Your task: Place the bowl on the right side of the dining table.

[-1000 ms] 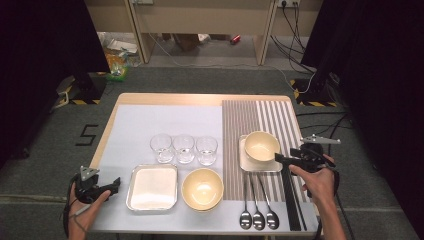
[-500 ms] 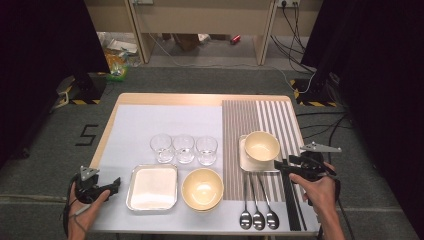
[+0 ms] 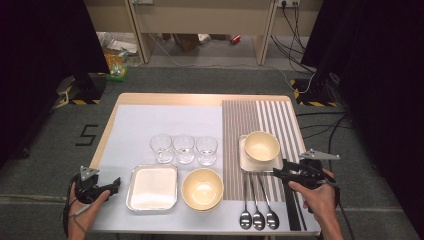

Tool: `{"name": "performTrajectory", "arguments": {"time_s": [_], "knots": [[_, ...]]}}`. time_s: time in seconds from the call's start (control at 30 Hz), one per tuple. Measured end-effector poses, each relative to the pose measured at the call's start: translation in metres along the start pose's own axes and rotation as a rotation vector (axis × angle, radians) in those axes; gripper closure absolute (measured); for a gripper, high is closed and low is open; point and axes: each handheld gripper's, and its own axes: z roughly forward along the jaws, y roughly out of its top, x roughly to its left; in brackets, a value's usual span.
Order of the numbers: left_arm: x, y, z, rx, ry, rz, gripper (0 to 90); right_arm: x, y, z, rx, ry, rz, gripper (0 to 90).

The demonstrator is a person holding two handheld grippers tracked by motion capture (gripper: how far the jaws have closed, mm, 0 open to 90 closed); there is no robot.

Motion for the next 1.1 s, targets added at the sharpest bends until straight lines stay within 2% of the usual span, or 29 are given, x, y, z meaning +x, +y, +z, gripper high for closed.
{"name": "performTrajectory", "arguments": {"time_s": [0.33, 0.47, 0.67, 1.1], "knots": [[0.0, 0.0, 0.0, -0.001, 0.0, 0.0, 12.2, 0.01, -0.004, 0.001, 0.004, 0.019, -0.029, 34.3], [0.0, 0.0, 0.0, 0.0, -0.001, 0.0, 12.2, 0.013, -0.007, 0.0, 0.007, 0.024, -0.027, 34.3], [0.0, 0.0, 0.0, 0.0, -0.001, 0.0, 12.2, 0.013, -0.01, 0.0, 0.0, 0.028, -0.028, 34.2], [0.0, 0.0, 0.0, -0.001, 0.001, 0.0, 12.1, 0.016, -0.02, 0.001, 0.025, 0.037, -0.042, 36.8]]}}
